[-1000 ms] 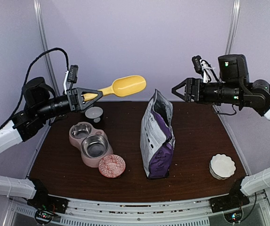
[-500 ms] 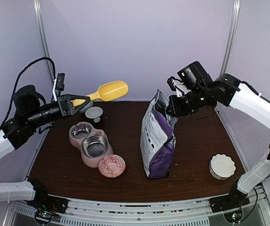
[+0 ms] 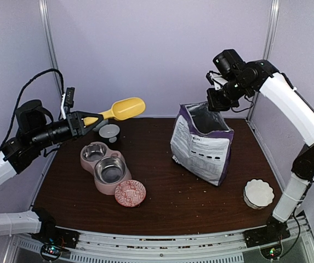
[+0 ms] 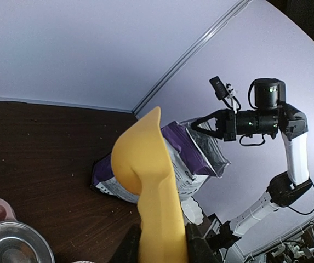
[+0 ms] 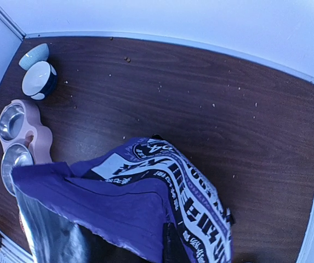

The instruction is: Serve the pet food

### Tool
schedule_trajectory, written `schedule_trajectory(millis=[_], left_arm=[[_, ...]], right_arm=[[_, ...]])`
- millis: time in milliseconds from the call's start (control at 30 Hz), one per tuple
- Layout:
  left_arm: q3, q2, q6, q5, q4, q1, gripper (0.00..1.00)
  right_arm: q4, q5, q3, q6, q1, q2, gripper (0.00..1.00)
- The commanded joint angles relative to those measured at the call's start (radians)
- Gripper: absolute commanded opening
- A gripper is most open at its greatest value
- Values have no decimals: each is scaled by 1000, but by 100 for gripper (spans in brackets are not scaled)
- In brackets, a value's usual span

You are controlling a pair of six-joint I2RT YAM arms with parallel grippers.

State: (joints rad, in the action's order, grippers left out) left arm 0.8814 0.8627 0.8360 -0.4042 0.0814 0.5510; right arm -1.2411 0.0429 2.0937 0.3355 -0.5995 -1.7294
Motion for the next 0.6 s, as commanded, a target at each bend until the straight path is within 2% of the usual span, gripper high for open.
schedule_trajectory(millis=[0, 67, 300, 433, 567], left_arm=[[10, -22, -25, 8, -22, -12, 0], [1, -31, -31, 10, -19, -14, 0], [-54, -55, -51, -42, -18, -16, 0], [-95, -79, -87, -98, 10, -17, 0], [-127, -97, -146, -150, 103, -12, 0]], right_arm=[[171, 15, 88, -31, 9, 58, 0], [249, -46, -13, -15, -13, 84, 0], [586, -207, -545, 107, -199, 142, 0], [713, -234, -687, 183, -324, 106, 0], [814, -233, -751, 252, -396, 70, 0]])
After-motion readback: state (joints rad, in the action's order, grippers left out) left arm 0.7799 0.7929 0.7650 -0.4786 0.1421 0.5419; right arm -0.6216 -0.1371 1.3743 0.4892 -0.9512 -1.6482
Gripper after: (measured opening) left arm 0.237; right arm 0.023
